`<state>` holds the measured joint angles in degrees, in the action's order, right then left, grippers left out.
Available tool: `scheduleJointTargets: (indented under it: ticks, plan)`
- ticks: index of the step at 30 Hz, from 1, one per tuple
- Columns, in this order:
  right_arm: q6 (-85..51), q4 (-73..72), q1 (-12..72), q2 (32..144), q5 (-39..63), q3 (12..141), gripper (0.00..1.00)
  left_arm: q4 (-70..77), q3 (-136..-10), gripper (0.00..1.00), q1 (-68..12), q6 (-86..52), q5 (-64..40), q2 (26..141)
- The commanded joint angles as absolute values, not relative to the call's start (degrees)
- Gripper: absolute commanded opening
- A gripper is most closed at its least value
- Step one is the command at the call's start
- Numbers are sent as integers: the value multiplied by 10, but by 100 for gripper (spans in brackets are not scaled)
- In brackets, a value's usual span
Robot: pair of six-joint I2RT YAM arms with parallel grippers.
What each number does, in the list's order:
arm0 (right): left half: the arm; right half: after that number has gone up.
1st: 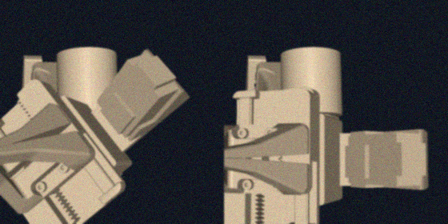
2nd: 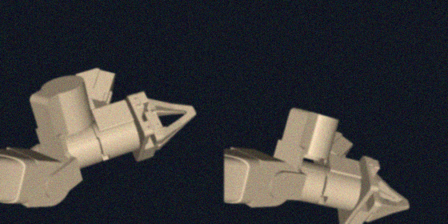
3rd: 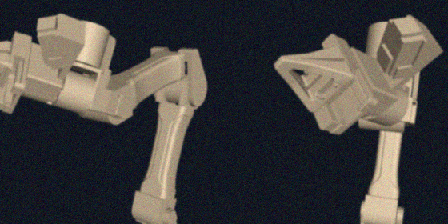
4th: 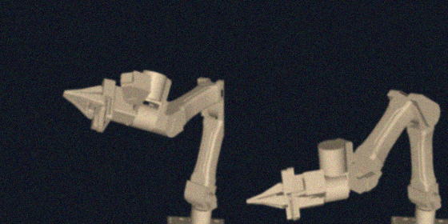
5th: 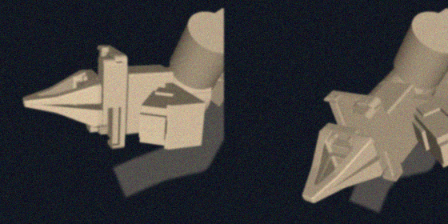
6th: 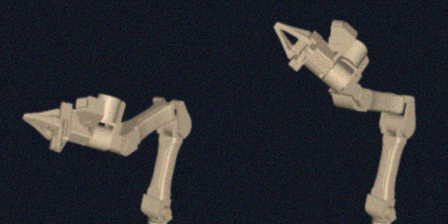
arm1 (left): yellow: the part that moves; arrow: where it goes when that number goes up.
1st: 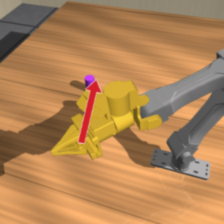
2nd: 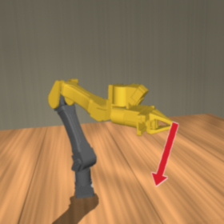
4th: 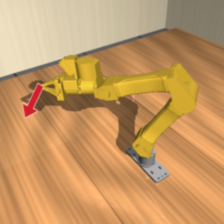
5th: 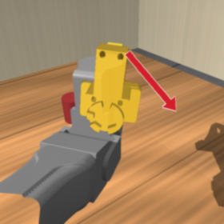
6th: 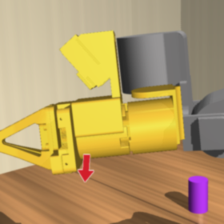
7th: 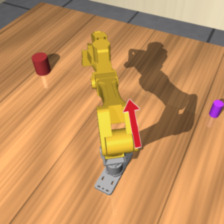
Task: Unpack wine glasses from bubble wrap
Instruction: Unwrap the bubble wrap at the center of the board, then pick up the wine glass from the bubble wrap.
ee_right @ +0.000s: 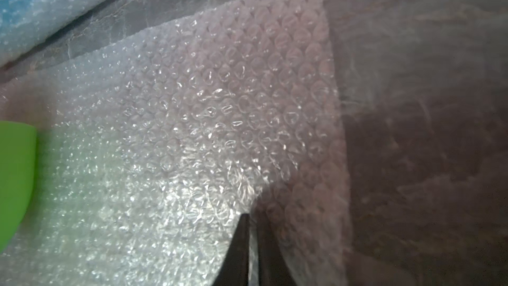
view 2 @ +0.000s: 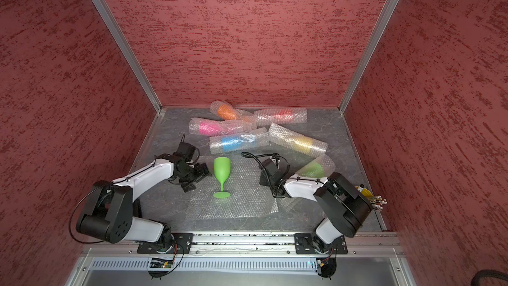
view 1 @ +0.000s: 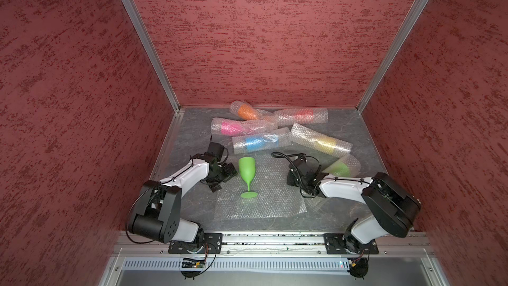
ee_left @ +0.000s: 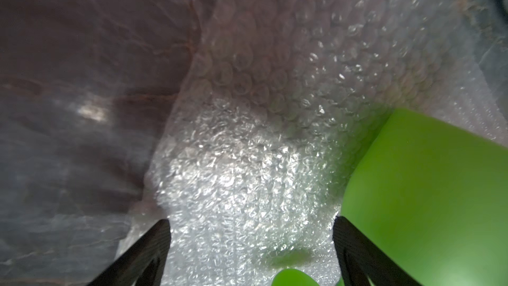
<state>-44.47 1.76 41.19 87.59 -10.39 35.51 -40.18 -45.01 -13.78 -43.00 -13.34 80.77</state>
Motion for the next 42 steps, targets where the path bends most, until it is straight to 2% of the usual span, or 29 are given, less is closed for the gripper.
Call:
scheduleJointTargets:
  ticks: [1,5,7,9,12,16,20,26,33,42]
  plan:
    - [-434,41,409,836,-112,359,34,-435,-489,93,-148,-409,-100,760]
    - [-407,78,408,792,-109,390,68,-470,-556,92,-184,-342,-141,759]
    - [-396,94,408,788,-100,405,79,-505,-605,93,-209,-316,-136,787]
    - [-395,107,408,786,-100,417,84,-535,-643,99,-224,-305,-124,819]
    - [-399,120,407,782,-113,428,87,-558,-688,100,-226,-306,-147,875]
    - [-403,120,403,773,-120,432,98,-599,-744,100,-232,-303,-144,954]
    - [-409,110,400,759,-134,422,99,-658,-808,100,-250,-284,-103,1021]
    - [-404,78,396,752,-120,399,99,-661,-859,100,-249,-279,-160,1091]
    - [-396,52,396,754,-116,385,99,-680,-922,100,-250,-268,-160,1161]
    - [-388,35,395,752,-113,384,98,-684,-938,94,-246,-264,-148,1199]
